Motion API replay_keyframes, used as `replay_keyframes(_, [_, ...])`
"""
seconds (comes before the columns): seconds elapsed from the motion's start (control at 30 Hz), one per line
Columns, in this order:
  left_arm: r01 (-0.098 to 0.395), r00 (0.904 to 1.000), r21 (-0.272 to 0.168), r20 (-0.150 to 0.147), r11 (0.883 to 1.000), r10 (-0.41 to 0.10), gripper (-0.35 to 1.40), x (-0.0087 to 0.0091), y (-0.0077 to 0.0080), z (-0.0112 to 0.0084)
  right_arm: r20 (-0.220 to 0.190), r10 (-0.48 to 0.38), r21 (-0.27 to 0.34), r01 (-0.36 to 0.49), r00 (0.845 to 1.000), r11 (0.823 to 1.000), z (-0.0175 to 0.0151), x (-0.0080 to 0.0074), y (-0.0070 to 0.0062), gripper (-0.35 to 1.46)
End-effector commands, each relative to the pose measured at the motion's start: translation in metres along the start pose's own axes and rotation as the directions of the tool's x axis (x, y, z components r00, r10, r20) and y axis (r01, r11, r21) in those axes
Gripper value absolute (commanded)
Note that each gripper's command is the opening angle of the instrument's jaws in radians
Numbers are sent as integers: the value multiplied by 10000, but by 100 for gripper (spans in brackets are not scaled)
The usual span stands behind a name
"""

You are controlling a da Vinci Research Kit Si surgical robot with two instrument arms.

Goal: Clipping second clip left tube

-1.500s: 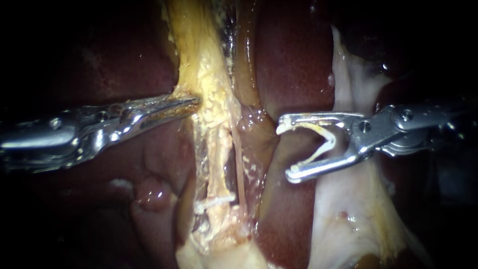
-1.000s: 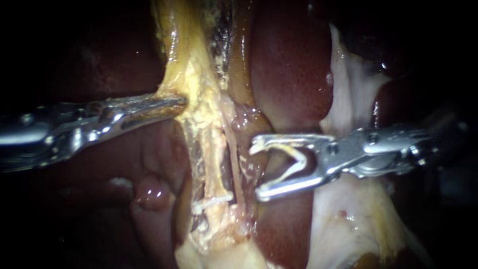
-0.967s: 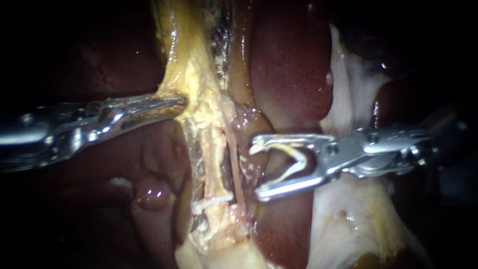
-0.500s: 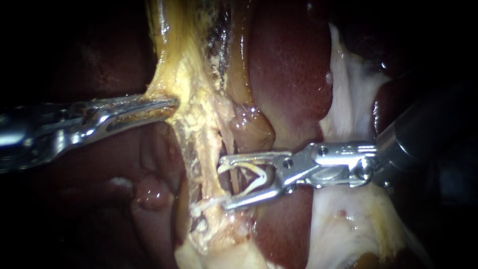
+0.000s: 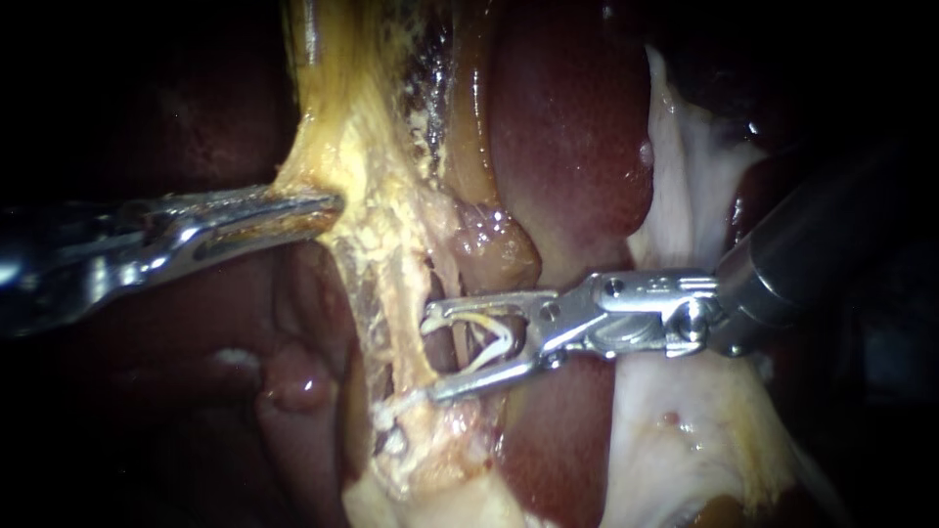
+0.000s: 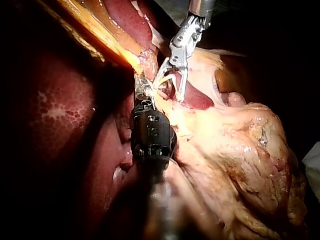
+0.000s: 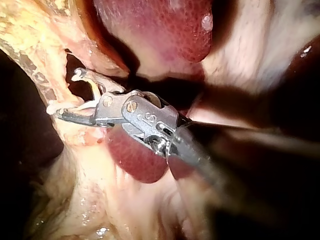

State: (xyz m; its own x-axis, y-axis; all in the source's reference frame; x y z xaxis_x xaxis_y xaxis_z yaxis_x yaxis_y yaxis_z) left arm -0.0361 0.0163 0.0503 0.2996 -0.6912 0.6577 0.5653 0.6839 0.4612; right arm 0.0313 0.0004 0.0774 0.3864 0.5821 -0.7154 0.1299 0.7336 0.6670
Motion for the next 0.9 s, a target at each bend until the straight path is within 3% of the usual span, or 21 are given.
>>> replay_keyframes(0.03, [15,10000,-9,-5,10000,-15,-35,0,0,0,20,42,-40,-42,10000,10000,2,0,0,57])
replay_keyframes(0.23, [-43,10000,-11,-5,10000,43,-35,-1,-2,0,65,81,273,-83,9999,9996,14,1,0,57])
replay_keyframes(0.43, [-44,10000,-9,-5,10000,44,-35,-1,-1,0,-479,220,1016,-170,9986,9947,16,11,-10,55])
replay_keyframes(0.67, [-41,10000,-15,-4,10000,41,-35,-2,-1,3,-636,421,1583,-316,9971,9869,35,18,-16,54])
replay_keyframes(0.9, [-53,10000,-13,3,10000,53,-35,1,2,8,-645,439,1639,-328,9970,9859,60,16,-13,53])
